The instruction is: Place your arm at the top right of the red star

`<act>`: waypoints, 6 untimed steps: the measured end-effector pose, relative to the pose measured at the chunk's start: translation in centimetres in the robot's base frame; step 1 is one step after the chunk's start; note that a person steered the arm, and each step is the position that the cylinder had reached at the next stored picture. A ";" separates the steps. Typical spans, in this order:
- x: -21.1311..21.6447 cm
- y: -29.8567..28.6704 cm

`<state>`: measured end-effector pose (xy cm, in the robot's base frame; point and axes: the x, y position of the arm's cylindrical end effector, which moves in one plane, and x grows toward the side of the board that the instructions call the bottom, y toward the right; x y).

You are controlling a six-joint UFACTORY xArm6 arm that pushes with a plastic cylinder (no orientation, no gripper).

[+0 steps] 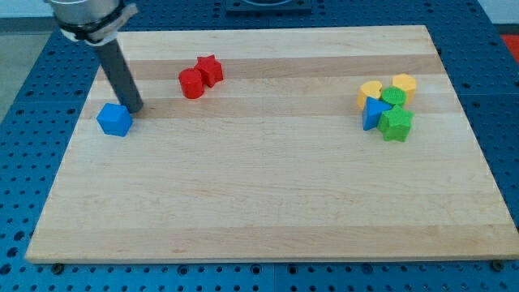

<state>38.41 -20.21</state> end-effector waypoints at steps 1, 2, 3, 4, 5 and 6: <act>0.0 7.1; -1.4 12.7; -5.2 15.5; -8.5 15.8; -10.2 15.2; -10.3 14.2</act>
